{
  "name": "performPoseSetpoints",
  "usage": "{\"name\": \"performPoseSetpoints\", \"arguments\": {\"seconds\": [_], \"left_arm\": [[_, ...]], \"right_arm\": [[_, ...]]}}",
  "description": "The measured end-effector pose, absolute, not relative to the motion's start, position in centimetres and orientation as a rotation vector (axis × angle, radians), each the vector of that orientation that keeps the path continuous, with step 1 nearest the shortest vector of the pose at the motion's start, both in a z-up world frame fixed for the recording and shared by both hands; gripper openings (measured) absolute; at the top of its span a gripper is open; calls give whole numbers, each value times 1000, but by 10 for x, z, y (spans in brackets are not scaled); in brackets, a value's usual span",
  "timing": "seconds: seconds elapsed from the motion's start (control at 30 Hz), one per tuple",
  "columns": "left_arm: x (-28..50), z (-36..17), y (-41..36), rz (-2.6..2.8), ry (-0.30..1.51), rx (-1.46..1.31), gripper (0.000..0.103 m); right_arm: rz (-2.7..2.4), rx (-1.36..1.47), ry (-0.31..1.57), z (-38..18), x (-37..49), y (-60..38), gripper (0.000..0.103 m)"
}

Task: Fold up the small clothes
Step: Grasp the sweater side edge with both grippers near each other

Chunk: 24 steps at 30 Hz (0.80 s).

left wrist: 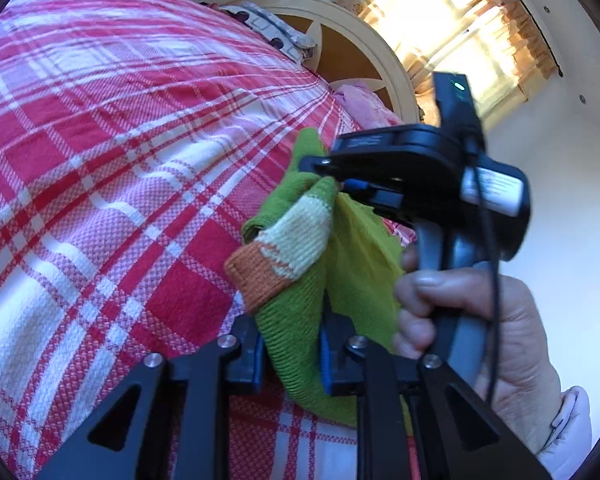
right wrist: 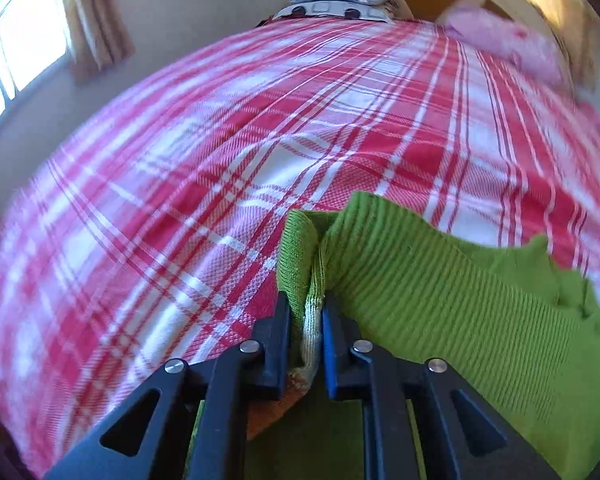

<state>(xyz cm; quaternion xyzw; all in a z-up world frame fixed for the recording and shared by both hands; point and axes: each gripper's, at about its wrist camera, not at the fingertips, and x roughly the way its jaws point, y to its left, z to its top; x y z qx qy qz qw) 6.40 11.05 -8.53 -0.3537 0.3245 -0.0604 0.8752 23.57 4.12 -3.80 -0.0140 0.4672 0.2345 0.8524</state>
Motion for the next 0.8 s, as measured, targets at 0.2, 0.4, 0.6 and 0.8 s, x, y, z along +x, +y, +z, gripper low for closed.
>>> {"name": "performPoseSetpoints", "arguments": {"seconds": [0.2,0.4,0.6,0.8], "left_arm": [[56,-48,78,-125,605,-479,18],[52,-8,19,-182,533,-207,18],[52,7,-44,-311,519,-69,18],[45,6,-113,-437,517,27,18]], "right_arm": [[551,131,930,0,233,-10,13],[550,197,899,28,232,-79,13],[496,165,880,33,221,-149,12],[430,185,856,31,207,-231,12]]}}
